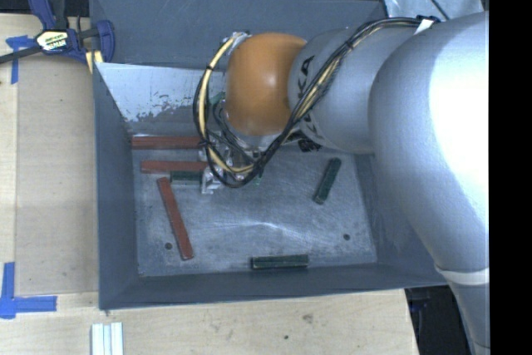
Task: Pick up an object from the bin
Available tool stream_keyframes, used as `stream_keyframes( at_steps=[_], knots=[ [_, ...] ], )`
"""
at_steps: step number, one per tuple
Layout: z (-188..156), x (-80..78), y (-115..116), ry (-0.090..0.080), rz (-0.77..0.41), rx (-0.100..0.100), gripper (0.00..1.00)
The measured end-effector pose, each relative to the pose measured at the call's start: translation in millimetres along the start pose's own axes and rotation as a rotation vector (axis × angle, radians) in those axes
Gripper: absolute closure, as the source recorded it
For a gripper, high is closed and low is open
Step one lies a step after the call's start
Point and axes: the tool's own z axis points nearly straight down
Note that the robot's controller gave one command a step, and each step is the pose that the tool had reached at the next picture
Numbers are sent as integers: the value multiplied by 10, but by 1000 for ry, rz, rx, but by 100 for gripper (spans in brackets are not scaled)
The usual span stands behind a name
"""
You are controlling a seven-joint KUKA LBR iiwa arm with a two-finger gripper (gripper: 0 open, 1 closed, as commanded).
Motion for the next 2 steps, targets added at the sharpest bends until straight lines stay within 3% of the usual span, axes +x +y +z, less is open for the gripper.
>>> stream_keyframes(
  at_steps=[1, 2],
  knots=[
    [0, 0, 0, 0, 0, 0, 100],
    [-1868, -44, 149, 19, -58, 5, 100]
  ],
)
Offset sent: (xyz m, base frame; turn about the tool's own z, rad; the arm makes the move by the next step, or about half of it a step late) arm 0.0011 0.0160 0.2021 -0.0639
